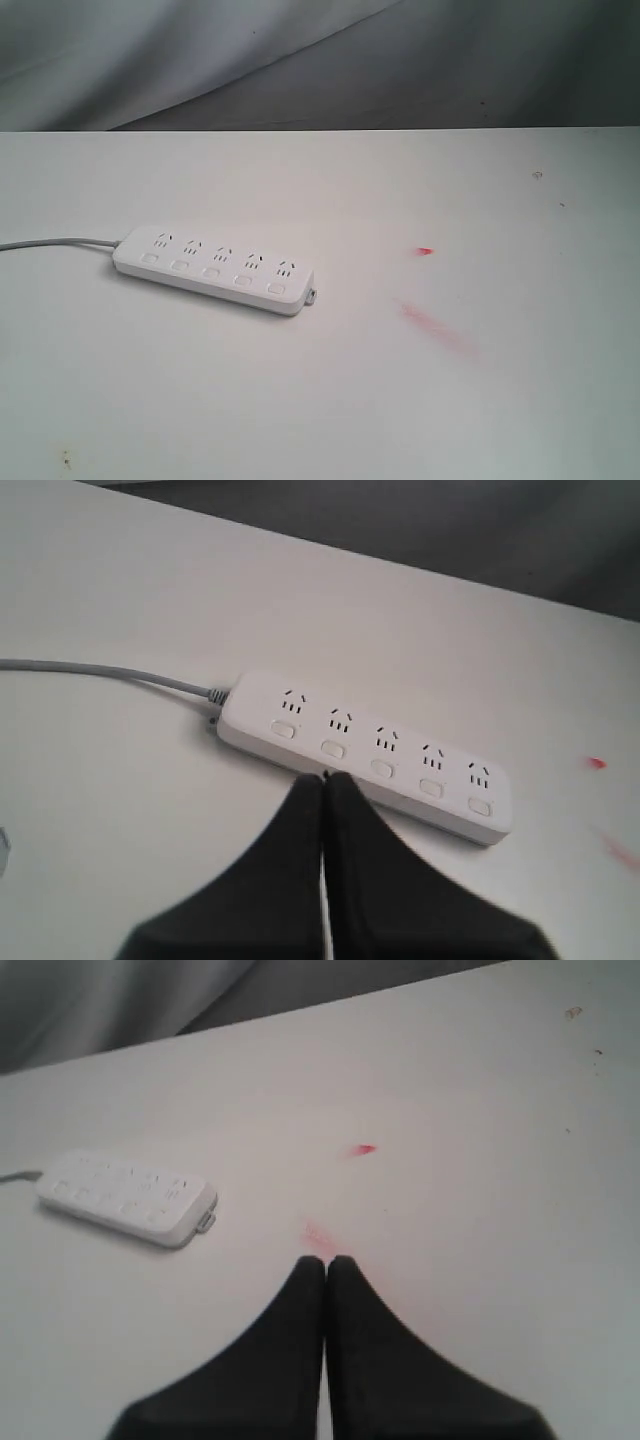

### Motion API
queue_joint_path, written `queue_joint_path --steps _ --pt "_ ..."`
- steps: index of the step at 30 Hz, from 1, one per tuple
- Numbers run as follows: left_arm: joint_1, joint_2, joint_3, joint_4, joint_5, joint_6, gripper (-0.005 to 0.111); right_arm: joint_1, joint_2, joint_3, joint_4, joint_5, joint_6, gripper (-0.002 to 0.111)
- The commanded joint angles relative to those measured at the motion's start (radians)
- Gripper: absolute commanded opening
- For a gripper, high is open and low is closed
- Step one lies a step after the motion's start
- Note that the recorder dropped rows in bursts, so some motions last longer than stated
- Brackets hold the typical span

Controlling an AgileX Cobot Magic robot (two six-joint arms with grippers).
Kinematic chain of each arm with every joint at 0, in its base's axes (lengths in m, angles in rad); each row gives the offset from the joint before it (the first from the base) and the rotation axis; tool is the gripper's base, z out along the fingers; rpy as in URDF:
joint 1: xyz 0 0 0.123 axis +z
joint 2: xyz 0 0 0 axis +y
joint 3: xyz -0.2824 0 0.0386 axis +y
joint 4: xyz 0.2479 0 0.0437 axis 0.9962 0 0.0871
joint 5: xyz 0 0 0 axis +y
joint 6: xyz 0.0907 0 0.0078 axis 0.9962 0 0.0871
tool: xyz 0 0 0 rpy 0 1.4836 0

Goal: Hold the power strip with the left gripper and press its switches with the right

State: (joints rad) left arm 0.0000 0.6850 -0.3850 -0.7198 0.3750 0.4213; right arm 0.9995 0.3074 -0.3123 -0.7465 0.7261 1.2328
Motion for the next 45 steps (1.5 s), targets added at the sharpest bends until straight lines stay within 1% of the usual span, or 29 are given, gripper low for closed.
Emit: queue_joint_path --steps 1,3,9,13,14,16,18,22,25,29,30,34,36,38,39,42,45 --pt "0.0 -0.092 0.04 -0.01 -0.01 0.001 0.0 -0.001 -0.116 0.088 -0.192 -0.025 0.216 0.0" --pt "0.0 -0.13 0.058 -0.01 -0.01 0.001 0.0 -0.001 -0.161 0.137 -0.298 -0.034 0.321 0.0" --pt "0.0 -0.245 0.128 -0.027 -0.028 0.003 0.0 -0.001 -0.232 0.276 -0.519 -0.062 0.504 0.0" --pt "0.0 -0.318 0.173 -0.095 -0.066 0.055 0.0 -0.001 -0.236 0.312 -0.546 -0.067 0.515 0.0" --pt "0.0 -0.334 0.18 -0.12 -0.072 0.082 0.0 -0.001 -0.236 0.312 -0.532 -0.055 0.512 0.0" --pt "0.0 -0.368 0.187 -0.185 -0.075 0.155 0.0 -0.001 -0.236 0.312 -0.572 -0.057 0.513 0.0" --pt "0.0 -0.396 0.187 -0.272 -0.062 0.263 0.0 -0.001 -0.236 0.312 -0.584 -0.037 0.502 0.0" --pt "0.0 -0.43 0.187 -0.449 0.008 0.475 0.0 -0.001 -0.236 0.312 -0.584 -0.015 0.502 0.0" --pt "0.0 -0.437 0.187 -0.531 0.067 0.604 0.0 -0.001 -0.236 0.312 -0.584 -0.011 0.498 0.0" --pt "-0.001 -0.437 0.236 -0.599 0.066 0.657 0.0 -0.001 -0.236 0.312 -0.584 -0.011 0.498 0.0" --pt "-0.011 -0.439 0.256 -0.629 0.056 0.669 0.0 -0.001 -0.236 0.312 -0.584 -0.011 0.498 0.0" --pt "-0.09 -0.467 0.325 -0.75 0.037 0.801 0.0 -0.001 -0.236 0.312 -0.584 -0.011 0.498 0.0" --pt "-0.112 -0.485 0.346 -0.789 0.032 0.863 0.0 -0.001 -0.236 0.312 -0.584 -0.011 0.498 0.0" --pt "-0.126 -0.499 0.358 -0.812 0.011 0.897 0.0 -0.001 -0.236 0.312 -0.584 -0.014 0.495 0.0" --pt "-0.132 -0.502 0.363 -0.816 -0.019 0.901 0.0 -0.001 -0.236 0.312 -0.584 -0.014 0.486 0.0" --pt "-0.132 -0.513 0.385 -0.816 -0.131 0.9 0.0 -0.001 -0.236 0.312 -0.582 -0.014 0.462 0.0" --pt "-0.158 -0.531 0.385 -0.803 -0.252 0.907 0.0 -0.001 -0.236 0.312 -0.582 -0.014 0.462 0.0"
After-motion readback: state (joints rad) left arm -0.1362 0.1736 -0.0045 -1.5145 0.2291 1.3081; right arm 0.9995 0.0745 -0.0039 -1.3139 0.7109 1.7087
